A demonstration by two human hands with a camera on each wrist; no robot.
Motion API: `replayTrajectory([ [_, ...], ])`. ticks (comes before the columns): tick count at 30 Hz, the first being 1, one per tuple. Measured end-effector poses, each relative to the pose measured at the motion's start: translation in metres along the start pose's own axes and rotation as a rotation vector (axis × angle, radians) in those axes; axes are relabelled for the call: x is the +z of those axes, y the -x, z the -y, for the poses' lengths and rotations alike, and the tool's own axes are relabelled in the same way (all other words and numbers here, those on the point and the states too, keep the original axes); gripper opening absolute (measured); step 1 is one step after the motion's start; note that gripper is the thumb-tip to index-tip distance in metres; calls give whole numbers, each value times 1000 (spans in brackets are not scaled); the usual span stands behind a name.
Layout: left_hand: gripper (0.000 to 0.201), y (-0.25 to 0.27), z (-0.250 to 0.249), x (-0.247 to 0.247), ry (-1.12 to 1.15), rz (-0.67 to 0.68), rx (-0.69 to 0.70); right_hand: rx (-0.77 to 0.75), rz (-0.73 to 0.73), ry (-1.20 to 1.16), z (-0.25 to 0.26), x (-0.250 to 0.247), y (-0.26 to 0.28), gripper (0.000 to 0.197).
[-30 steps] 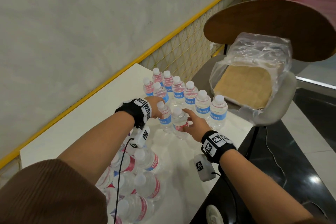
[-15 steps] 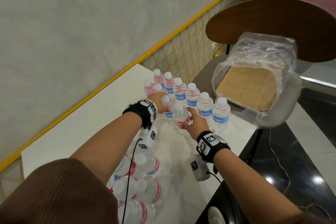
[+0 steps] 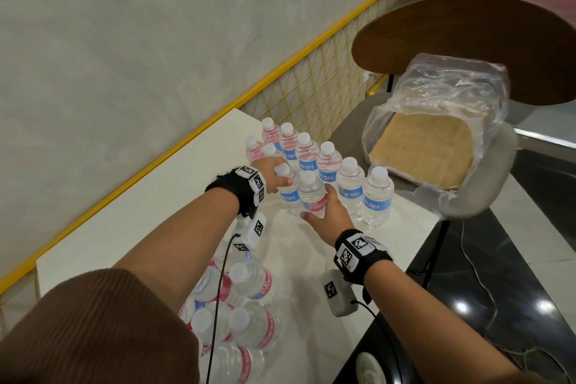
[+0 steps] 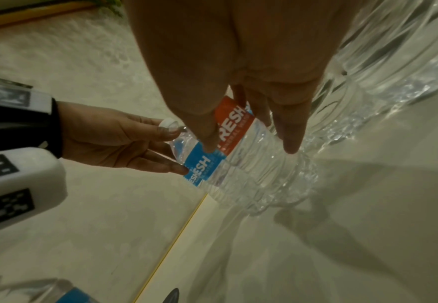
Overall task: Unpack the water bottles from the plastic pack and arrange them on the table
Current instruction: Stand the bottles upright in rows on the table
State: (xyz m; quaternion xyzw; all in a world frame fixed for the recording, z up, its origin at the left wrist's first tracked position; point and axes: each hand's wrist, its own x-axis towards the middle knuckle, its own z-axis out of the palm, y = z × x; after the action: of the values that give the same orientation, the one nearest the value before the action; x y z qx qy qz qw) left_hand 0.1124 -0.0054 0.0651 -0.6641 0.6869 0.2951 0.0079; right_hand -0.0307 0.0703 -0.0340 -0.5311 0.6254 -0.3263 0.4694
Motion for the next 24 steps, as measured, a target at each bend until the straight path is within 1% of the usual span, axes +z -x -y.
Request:
replayTrajectory([
  [2,48,-3,2,0,17,14,-1,-4,-16,7,2,4,-2,83],
  [3,49,-4,3,-1,24,23,-5,15,-37,24,2,6,-4,82],
  [6,53,-6,8,-1,67,42,-18,21,-81,93,1,3,-5,70],
  [9,59,-7,14,-1,110,40,-31,5,-40,101,0,-2,-3,65],
  [11,57,-8,17,-1,97,38,-33,27,-34,49,0,-5,0,57],
  [13,54,-9,18,-1,80,31,-29,21,-31,46,1,-6,3,46],
  [14,53,-9,18,-1,78,29,-27,14,-23,50,2,-6,5,44],
  [17,48,-9,19,-2,65,34,-21,-5,-14,45,6,-4,6,53],
  [19,48,-9,19,-3,52,47,-23,3,-21,43,7,-3,6,59],
  [24,56,-5,19,-1,32,35,-46,9,-31,115,4,-8,6,56],
])
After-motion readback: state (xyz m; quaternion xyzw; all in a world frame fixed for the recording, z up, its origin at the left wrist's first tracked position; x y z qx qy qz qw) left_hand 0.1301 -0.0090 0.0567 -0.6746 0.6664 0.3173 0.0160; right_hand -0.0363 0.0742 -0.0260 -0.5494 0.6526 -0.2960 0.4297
